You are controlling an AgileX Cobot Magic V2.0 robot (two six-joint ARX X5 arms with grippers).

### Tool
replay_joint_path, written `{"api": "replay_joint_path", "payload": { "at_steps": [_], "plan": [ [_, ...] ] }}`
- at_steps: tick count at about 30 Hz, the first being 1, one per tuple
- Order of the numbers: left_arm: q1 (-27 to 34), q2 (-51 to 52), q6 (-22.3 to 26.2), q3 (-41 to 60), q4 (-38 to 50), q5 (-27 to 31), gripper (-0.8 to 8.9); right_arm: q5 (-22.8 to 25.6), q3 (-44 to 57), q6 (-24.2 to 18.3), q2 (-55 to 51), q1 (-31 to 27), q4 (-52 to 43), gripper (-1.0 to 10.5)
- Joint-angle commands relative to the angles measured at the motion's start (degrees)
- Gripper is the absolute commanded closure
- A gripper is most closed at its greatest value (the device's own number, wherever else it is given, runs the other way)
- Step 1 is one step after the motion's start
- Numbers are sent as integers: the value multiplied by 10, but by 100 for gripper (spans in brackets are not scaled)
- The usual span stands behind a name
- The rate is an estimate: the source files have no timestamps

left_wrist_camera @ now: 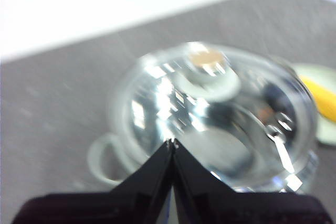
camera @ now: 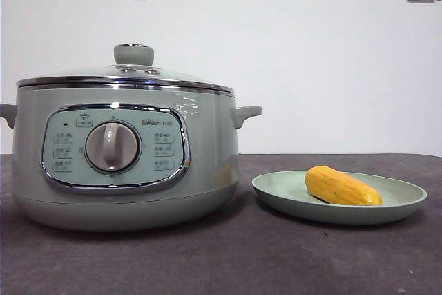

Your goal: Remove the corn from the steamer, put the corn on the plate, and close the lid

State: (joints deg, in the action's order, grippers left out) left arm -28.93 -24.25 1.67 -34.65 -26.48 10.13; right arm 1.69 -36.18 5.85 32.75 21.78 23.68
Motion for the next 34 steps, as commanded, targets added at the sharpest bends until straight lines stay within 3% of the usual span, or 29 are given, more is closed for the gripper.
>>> {"api": "replay_joint_path", "payload": {
  "at_steps": [1, 8, 14, 21, 34],
  "plan": [
    [55, 47, 27, 28, 21, -1, 817, 2, 4, 7, -1, 0, -4, 945],
    [198, 143, 26, 159, 127, -19, 817, 2, 4, 7, -2, 0, -4, 945],
    [261, 208, 17, 271, 166, -72, 817, 2, 4, 7, -1, 0, -4, 945],
    [279, 236, -29, 341, 165, -75, 817, 2, 4, 7, -1, 0, -4, 945],
    [279, 240, -31, 345, 161, -75, 817, 2, 4, 7, -1, 0, -4, 945]
  ]
}}
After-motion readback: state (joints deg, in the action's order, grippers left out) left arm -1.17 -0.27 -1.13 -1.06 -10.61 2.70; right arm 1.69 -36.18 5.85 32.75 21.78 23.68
